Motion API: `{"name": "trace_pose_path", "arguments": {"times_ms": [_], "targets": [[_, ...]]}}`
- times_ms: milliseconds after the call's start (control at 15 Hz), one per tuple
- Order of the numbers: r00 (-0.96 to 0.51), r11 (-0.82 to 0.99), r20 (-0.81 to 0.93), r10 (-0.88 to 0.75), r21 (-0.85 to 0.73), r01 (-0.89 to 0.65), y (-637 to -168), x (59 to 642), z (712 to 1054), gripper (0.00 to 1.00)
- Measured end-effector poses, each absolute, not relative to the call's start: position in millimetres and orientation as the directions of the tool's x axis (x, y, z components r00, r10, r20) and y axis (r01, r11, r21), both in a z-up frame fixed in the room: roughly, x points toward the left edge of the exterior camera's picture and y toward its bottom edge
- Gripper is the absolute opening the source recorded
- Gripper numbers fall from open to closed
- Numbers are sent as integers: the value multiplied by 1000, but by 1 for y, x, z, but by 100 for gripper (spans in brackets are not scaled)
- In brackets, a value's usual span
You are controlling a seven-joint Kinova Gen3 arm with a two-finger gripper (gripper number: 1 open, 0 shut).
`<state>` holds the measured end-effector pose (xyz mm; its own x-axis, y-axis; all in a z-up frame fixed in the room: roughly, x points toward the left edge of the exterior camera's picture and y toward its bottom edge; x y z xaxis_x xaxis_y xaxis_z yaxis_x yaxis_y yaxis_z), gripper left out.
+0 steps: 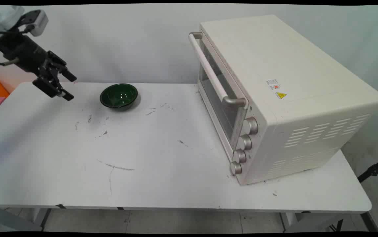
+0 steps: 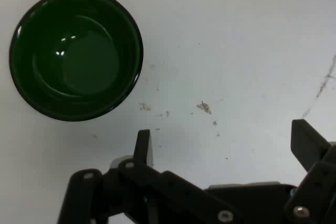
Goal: Open the oven
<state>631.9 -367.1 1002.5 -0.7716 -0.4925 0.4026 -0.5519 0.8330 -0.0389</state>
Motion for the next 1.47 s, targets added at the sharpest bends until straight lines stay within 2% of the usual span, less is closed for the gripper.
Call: {"name": "trace_pose_path", "arguments": {"times_ms": [600, 1467], "targets": [[-766, 834, 424, -484, -41, -550, -358, 644, 964, 100], [-761, 832, 437, -480, -49, -553, -355, 652, 940, 100]]}}
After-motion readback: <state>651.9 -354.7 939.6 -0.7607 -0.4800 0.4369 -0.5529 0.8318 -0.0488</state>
